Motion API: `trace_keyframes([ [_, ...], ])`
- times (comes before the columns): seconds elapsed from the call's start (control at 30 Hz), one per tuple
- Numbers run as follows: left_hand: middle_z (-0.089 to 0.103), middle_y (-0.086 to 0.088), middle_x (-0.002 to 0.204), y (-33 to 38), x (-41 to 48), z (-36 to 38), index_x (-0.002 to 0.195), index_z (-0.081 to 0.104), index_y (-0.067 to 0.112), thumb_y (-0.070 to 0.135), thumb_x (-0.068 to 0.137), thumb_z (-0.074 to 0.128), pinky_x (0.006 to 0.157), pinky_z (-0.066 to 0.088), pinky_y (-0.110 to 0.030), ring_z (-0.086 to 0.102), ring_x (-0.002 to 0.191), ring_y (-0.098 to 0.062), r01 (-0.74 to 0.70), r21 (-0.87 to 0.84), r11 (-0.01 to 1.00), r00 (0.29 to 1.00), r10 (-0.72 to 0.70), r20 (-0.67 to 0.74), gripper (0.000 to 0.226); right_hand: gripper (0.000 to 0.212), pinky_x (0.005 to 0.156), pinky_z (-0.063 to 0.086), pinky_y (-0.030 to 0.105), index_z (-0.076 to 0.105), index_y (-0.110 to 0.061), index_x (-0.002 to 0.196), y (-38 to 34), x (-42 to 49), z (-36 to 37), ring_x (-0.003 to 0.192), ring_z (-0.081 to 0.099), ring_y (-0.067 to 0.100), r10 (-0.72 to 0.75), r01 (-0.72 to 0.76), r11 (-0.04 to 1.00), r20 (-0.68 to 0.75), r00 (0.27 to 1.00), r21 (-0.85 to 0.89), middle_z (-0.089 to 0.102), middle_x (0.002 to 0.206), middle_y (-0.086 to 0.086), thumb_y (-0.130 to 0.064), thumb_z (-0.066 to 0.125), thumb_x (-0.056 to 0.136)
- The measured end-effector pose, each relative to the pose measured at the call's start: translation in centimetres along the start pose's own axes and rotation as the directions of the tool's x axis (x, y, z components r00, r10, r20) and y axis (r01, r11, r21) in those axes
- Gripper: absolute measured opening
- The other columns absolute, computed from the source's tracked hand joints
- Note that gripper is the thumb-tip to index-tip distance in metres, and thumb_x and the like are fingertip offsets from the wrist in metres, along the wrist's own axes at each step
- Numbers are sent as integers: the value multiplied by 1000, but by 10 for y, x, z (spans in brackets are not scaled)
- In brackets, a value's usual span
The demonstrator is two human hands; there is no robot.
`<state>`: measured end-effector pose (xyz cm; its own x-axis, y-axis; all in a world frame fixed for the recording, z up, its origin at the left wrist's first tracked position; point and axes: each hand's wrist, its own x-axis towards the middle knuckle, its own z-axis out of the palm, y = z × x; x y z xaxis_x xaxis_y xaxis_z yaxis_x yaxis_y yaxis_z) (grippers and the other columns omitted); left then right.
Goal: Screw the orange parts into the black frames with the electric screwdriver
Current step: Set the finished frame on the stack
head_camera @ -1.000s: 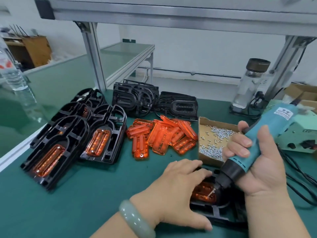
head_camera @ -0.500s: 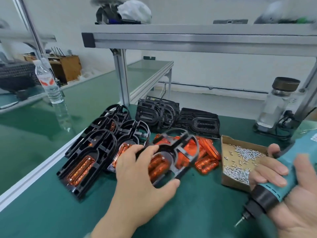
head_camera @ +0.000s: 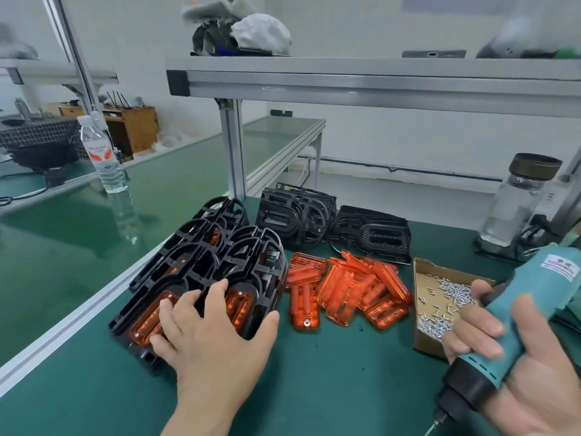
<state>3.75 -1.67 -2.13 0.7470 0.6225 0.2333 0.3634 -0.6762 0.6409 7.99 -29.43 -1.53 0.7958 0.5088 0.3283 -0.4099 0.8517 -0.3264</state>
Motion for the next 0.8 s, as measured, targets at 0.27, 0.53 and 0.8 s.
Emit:
trace_keyframes([
  [0.27, 9, -1, 155, 6, 21, 15, 144, 18, 34, 64, 70, 57, 108, 9, -61, -2, 142, -31, -17, 76, 997, 1000, 16, 17, 89, 61, 94, 32, 43, 44, 2, 136, -2, -2, -4, 95, 56, 40, -1, 1, 1000, -51, 999, -4, 55, 105, 28, -43, 14, 107],
  [0.53, -3, -3, 157, 11, 41, 24, 144, 13, 37, 77, 64, 50, 111, -2, -59, -14, 143, -31, -68, 101, 993, 997, 64, 42, 97, 42, 55, 49, 28, 66, -12, 102, 1, -1, 5, 48, 51, 11, -284, 201, 930, -252, 925, -309, 50, 64, 0, -38, 82, 74],
  [0.8, 1, -5, 158, 0, 31, 16, 145, 18, 34, 74, 65, 55, 111, -1, -59, -15, 143, -27, -131, 178, 975, 991, 136, -17, 96, 58, 46, 44, 19, 64, -18, 94, 10, 2, 18, 41, 40, 2, -385, 232, 874, -318, 866, -426, 41, 59, -9, -42, 92, 49],
])
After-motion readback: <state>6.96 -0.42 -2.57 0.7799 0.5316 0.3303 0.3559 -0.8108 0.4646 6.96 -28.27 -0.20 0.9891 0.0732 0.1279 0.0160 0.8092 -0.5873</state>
